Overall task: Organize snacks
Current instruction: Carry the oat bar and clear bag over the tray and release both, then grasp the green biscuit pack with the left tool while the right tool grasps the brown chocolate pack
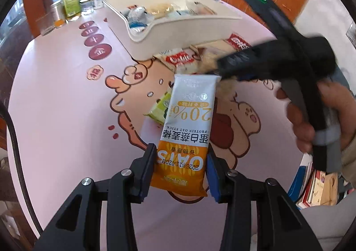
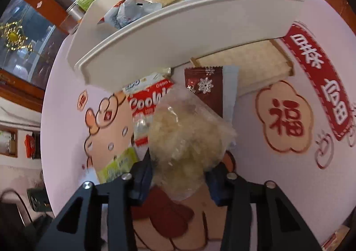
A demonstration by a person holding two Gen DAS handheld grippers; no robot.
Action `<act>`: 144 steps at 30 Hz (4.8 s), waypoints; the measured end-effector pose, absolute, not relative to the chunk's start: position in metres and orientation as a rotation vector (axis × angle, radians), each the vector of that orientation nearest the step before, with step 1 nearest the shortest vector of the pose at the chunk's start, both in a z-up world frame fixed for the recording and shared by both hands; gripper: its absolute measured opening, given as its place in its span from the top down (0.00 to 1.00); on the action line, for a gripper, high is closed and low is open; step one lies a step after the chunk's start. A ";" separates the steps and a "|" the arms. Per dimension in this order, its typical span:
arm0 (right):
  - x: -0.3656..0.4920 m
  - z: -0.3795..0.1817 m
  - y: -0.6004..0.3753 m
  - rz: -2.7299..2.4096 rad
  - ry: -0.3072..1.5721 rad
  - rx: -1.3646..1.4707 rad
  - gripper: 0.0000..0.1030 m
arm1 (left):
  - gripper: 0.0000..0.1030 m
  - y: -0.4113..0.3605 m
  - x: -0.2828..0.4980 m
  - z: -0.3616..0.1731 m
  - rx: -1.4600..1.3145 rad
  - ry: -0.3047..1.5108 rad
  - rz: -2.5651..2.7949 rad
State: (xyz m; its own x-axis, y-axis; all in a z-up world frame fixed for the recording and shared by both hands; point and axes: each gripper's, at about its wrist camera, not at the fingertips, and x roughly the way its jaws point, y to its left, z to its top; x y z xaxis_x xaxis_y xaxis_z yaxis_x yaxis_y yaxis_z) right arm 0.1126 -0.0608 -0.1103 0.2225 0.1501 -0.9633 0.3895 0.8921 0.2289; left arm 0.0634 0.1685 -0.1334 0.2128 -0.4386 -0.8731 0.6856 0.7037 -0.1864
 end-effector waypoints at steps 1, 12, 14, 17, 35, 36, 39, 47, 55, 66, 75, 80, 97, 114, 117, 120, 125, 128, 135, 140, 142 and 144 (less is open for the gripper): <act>0.108 -0.104 -0.061 -0.175 1.341 0.465 0.60 | 0.61 0.168 0.063 -0.129 0.253 1.103 -0.787; 0.032 -0.041 -0.087 -0.213 1.266 0.410 0.60 | 0.61 0.130 0.057 -0.085 0.151 1.043 -0.858; 0.022 -0.032 -0.097 -0.222 1.251 0.406 0.60 | 0.61 0.122 0.054 -0.076 0.127 1.033 -0.876; 0.013 -0.018 -0.105 -0.227 1.217 0.387 0.60 | 0.61 0.107 0.050 -0.060 0.112 0.996 -0.894; 0.055 0.059 -0.176 -0.057 1.062 0.267 0.60 | 0.61 0.016 0.099 0.066 -0.003 0.726 -0.734; 0.066 0.068 -0.184 -0.030 1.041 0.246 0.60 | 0.61 0.010 0.108 0.074 -0.009 0.713 -0.706; 0.092 0.084 -0.199 0.033 0.987 0.210 0.60 | 0.61 0.001 0.132 0.088 -0.008 0.698 -0.622; 0.180 0.098 -0.217 0.155 0.904 0.178 0.60 | 0.61 -0.007 0.193 0.087 -0.001 0.725 -0.438; 0.249 0.082 -0.212 0.171 0.910 0.152 0.49 | 0.08 -0.002 0.254 0.044 -0.029 0.865 -0.322; 0.244 0.056 -0.213 0.159 0.958 0.179 0.35 | 0.07 0.022 0.245 0.027 -0.079 0.886 -0.281; 0.217 0.061 -0.213 0.125 0.977 0.193 0.35 | 0.07 0.028 0.214 0.039 -0.036 0.871 -0.297; 0.195 0.066 -0.213 0.120 0.976 0.204 0.35 | 0.07 0.031 0.190 0.046 -0.007 0.863 -0.312; 0.123 0.083 -0.211 0.091 0.961 0.197 0.35 | 0.07 0.033 0.120 0.063 0.163 0.789 -0.379; 0.103 -0.006 -0.198 0.063 1.147 0.224 0.35 | 0.07 0.098 0.120 -0.066 0.219 1.047 -0.339; 0.100 -0.031 -0.190 0.060 1.195 0.254 0.35 | 0.07 0.097 0.118 -0.096 0.229 1.106 -0.363; 0.102 -0.055 -0.172 0.075 1.245 0.277 0.35 | 0.07 0.091 0.115 -0.127 0.270 1.158 -0.400; 0.111 -0.085 -0.140 0.111 1.302 0.292 0.35 | 0.07 0.080 0.115 -0.161 0.352 1.202 -0.434; 0.117 -0.102 -0.122 0.125 1.330 0.289 0.35 | 0.08 0.080 0.118 -0.173 0.366 1.213 -0.451; 0.132 -0.128 -0.097 0.094 1.374 0.266 0.35 | 0.26 0.085 0.130 -0.186 0.365 1.261 -0.485; 0.136 -0.135 -0.088 0.055 1.366 0.247 0.36 | 0.34 0.089 0.133 -0.191 0.359 1.269 -0.498; 0.136 -0.135 -0.084 0.040 1.355 0.229 0.41 | 0.37 0.092 0.137 -0.195 0.361 1.263 -0.504; 0.136 -0.135 -0.080 0.016 1.343 0.190 0.56 | 0.47 0.095 0.136 -0.195 0.359 1.254 -0.507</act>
